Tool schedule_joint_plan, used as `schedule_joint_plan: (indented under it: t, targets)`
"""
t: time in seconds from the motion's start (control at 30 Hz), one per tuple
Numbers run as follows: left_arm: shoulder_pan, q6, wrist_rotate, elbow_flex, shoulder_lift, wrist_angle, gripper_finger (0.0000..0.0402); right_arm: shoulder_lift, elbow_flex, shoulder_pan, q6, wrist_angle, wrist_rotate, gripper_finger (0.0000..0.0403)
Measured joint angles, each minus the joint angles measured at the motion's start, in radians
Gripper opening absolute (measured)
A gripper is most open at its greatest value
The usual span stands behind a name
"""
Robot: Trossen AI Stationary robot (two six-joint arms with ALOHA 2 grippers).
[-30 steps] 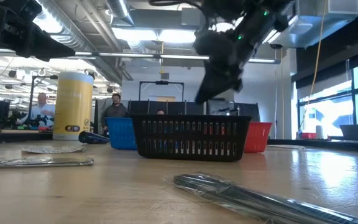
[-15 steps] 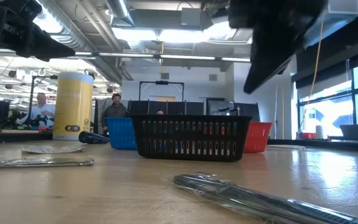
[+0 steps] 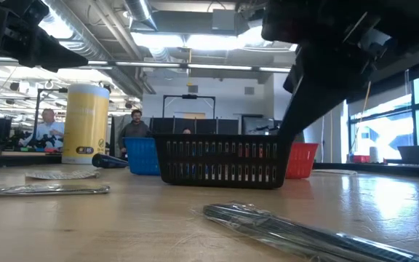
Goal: Pick & Place Travel size toiletries
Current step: Adjust the red bin
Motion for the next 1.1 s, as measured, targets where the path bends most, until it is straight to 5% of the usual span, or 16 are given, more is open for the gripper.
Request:
schedule_joint_plan:
  t: [0.63, 0.9, 1.1]
  targets:
    - [0.000, 0.000, 0.000, 0.000, 0.000, 0.000, 0.0036, -0.024, 0.000, -0.014, 0.027, -0.050, -0.022, 0.0000]
    - [0.000, 0.000, 0.000, 0.000, 0.000, 0.000, 0.0038, -0.106, 0.000, -0.042, 0.273, -0.548, 0.150, 0.0000]
    - [0.000, 0.000, 0.000, 0.000, 0.000, 0.000, 0.0036, -0.151, -0.063, -0.145, 0.261, -0.608, 0.136, 0.0000]
